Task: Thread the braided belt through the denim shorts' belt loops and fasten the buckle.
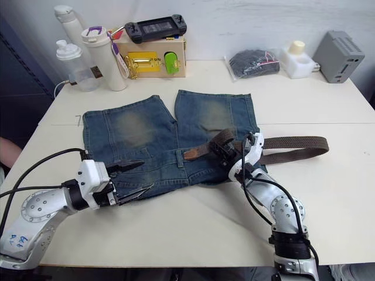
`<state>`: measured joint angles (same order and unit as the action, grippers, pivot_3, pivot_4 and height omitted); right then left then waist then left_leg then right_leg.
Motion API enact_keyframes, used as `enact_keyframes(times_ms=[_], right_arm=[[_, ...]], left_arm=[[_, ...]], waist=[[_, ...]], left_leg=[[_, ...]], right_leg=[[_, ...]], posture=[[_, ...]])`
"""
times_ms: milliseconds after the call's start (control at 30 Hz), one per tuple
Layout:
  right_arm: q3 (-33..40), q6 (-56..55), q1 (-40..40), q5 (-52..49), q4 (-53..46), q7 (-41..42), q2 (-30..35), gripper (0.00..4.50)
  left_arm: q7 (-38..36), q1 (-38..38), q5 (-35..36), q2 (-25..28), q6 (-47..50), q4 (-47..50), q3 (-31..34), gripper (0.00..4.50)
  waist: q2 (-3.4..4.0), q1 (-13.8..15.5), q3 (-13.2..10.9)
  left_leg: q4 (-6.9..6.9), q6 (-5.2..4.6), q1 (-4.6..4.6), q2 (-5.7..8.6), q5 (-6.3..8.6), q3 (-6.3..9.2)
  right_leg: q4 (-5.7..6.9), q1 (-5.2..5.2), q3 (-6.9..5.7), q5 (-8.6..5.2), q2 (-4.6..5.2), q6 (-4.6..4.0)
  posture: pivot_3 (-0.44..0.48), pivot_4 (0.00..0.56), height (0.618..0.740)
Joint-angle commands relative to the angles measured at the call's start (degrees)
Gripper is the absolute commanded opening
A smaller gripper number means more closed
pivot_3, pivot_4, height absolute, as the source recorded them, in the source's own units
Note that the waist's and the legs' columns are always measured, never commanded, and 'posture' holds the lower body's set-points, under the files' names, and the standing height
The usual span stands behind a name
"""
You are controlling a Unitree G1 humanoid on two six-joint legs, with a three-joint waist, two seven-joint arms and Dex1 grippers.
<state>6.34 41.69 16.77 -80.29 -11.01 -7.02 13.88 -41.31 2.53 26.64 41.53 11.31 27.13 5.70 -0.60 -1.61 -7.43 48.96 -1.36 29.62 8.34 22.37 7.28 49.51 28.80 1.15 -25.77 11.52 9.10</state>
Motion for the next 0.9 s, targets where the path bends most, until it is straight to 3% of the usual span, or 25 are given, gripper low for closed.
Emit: enact_keyframes(times_ms=[33,333,467,633,900], right_arm=[[-1.8,2.7,-1.0,-0.4,-3.4,1.5,-1.0,0.0],[-6.3,7.6,1.4,3.4,-1.4,3.2,-3.6,0.0],[-8.9,9.3,5.5,7.8,1.5,3.4,-6.1,0.0],[-10.9,11.2,7.3,11.2,1.6,4.8,-7.7,0.0],[-9.1,12.8,6.7,13.2,1.7,5.6,-9.7,0.0]], left_arm=[[-0.2,-1.0,-0.4,-0.2,-0.3,1.8,1.3,3.62],[-1.7,-2.9,-4.0,-0.8,-3.0,0.1,-0.7,3.62],[-3.0,-4.0,-14.7,0.5,-14.1,-5.1,-3.2,3.62],[-1.1,-7.2,-22.9,0.1,-25.6,-11.4,-4.0,3.62],[3.7,-8.9,-37.0,1.7,-44.5,-21.5,-5.8,3.62]], waist=[[0.0,0.0,0.0],[0.0,-0.3,0.0],[0.0,-0.4,0.0],[-0.03,-0.4,0.0],[-0.06,-1.7,0.1]], left_leg=[[0.0,0.0,0.0,-0.01,0.0,0.0],[-0.02,0.01,0.0,-0.04,0.01,-0.04],[-0.04,0.07,0.02,-0.11,0.04,-0.19],[-0.01,0.08,0.1,-0.11,0.05,-0.23],[0.01,0.13,0.45,-0.13,0.03,-0.21]], right_leg=[[0.0,0.0,0.0,0.0,0.0,0.0],[0.0,0.03,0.01,-0.01,-0.01,-0.02],[0.09,0.21,0.01,-0.02,0.01,-0.04],[0.22,0.36,0.01,-0.02,0.01,-0.04],[0.39,0.75,-0.04,-0.02,0.02,-0.03]], posture=[[0.0,0.15,0.645],[0.0,0.15,0.645],[0.0,0.15,0.645],[0.0,0.15,0.645],[0.0,0.15,0.645]])
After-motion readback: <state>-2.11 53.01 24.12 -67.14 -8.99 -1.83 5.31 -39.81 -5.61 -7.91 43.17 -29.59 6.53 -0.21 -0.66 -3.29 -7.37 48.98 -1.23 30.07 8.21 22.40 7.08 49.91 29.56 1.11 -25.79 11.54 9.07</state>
